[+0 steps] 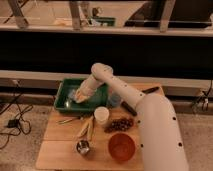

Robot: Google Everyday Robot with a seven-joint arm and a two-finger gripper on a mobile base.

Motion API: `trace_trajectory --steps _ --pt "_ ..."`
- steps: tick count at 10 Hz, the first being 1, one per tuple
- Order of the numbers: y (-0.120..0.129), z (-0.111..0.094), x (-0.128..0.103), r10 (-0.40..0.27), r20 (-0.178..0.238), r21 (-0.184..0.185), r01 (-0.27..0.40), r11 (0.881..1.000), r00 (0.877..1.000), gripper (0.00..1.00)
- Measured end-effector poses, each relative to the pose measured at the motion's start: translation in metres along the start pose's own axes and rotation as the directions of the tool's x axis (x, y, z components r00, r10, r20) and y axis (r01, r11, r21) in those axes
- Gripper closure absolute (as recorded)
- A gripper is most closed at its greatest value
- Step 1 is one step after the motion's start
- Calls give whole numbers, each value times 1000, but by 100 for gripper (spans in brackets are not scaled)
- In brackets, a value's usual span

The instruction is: Wipe tray with sponge

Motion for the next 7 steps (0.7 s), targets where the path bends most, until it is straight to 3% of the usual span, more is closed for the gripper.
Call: trace_trajectory --steps 7 --pt "31 -33 23 66 -40 22 -65 998 997 91"
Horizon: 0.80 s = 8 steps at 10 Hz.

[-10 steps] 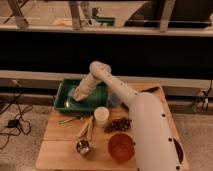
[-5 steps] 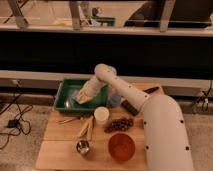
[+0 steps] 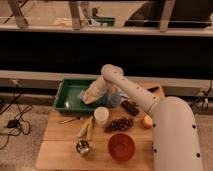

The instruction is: Wipe tray with sponge

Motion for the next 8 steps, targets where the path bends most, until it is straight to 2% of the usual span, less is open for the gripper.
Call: trace_trajectory --steps 4,8 --pt "14 -14 21 66 -57 -20 -67 998 996 91" --pt "14 -26 40 115 -101 -16 -117 993 988 91"
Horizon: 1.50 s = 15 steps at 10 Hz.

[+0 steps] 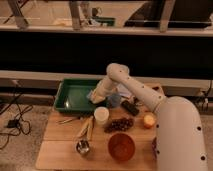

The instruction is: Wipe tray with sponge

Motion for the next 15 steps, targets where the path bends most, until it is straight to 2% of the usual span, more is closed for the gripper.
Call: trace_trajectory --steps 4,10,12,13,15 --pt "-22 9 3 7 -12 -5 -7 1000 1000 91" --pt "-76 43 -30 -48 -3 -25 48 999 999 91" --pt "-82 52 -39 -76 14 -32 76 997 997 91" --pt "-81 59 -52 -97 36 -40 99 994 995 91" --pt "-69 65 -66 -125 76 -31 128 991 989 91"
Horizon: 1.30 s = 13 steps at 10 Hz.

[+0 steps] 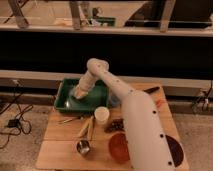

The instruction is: Wipe tray with sponge

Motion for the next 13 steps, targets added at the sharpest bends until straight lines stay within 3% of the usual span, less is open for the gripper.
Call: trace_trajectory --steps 3,6,9,13 --pt "25 2 -19 -37 51 4 37 999 998 91" --pt "45 -12 -24 -48 62 13 48 999 997 91" --pt "58 -28 -17 -38 53 18 37 999 998 91" --pt "77 -54 11 30 5 19 -30 999 1000 91"
